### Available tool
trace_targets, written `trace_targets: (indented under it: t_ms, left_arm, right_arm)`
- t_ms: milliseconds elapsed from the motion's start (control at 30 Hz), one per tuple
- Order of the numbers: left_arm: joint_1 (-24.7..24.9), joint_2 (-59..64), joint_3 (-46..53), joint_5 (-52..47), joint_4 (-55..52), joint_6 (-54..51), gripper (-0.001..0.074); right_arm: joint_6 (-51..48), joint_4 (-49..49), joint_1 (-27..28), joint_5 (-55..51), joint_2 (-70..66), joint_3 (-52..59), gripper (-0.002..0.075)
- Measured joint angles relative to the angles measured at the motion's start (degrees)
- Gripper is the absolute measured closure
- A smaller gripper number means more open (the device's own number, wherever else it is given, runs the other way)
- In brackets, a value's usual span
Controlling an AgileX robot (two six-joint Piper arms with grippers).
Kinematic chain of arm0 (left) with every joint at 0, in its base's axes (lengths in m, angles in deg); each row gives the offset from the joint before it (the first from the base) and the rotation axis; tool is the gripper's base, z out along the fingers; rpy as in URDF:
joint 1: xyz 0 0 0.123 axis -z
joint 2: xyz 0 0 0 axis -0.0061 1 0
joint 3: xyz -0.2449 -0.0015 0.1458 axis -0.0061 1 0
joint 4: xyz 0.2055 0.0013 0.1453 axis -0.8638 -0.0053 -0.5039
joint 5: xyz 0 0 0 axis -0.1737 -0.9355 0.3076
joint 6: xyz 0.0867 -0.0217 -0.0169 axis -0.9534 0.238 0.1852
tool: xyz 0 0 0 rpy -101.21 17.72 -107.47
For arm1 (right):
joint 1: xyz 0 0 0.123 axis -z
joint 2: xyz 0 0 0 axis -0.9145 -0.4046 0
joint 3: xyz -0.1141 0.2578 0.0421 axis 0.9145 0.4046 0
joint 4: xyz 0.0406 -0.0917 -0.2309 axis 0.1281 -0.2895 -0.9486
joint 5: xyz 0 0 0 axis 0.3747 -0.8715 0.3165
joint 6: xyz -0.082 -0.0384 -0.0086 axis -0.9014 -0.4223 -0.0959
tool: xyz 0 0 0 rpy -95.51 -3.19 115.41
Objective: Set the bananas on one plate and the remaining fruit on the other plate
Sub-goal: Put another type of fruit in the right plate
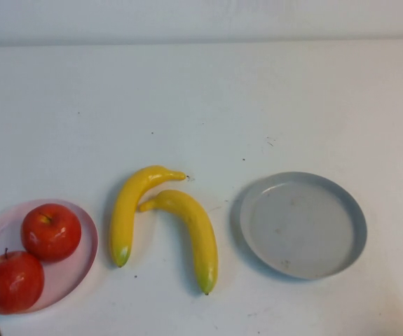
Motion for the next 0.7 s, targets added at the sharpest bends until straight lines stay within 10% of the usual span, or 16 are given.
trace_targets:
  t_ms: [700]
  left_arm:
    - [0.0,-23.7,15.7,7.2,-0.1,0.5,0.0738]
  right_arm:
    - [0.0,0.0,0.0,0.0,0.0,0.0,0.0743]
